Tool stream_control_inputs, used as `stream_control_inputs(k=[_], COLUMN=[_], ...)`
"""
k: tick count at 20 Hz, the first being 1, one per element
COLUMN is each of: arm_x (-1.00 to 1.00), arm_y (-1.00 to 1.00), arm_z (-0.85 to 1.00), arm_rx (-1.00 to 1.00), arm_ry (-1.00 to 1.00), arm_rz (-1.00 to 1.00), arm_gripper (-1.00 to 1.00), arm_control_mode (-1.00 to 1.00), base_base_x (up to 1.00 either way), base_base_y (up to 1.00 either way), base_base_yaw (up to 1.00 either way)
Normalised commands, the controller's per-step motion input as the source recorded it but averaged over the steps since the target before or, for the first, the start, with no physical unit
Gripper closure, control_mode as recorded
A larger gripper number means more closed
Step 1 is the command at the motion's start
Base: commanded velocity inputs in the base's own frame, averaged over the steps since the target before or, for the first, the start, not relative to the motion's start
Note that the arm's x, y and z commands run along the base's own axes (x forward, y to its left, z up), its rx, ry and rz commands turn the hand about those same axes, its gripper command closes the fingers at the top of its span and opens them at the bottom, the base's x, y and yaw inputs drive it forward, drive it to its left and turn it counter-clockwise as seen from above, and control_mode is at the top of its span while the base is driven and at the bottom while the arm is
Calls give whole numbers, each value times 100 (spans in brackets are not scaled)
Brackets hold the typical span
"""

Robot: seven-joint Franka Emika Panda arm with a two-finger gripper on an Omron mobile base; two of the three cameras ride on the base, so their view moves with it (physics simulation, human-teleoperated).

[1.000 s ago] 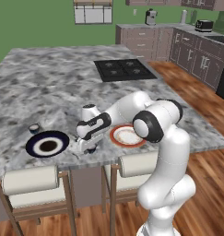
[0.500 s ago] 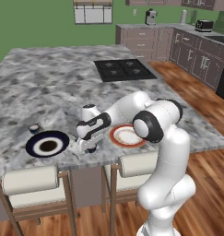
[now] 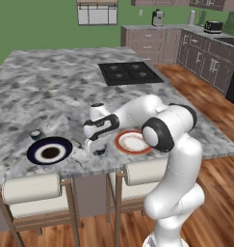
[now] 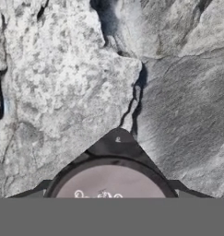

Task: Place two yogurt containers on each plate.

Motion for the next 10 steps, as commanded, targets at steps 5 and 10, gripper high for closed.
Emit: stream_control_inputs(k=[5,10], arm_x=[1,42], arm_y=[-77,-71], arm_z=[28,1], arm_rx=[6,2], arm_ry=[0,-1], arm_rz=[-8,-14], arm_gripper=[100,100], arm_control_mode=[-100,-100], base_base_x=[0,0], base_base_y=[0,0], base_base_yaw=[0,0])
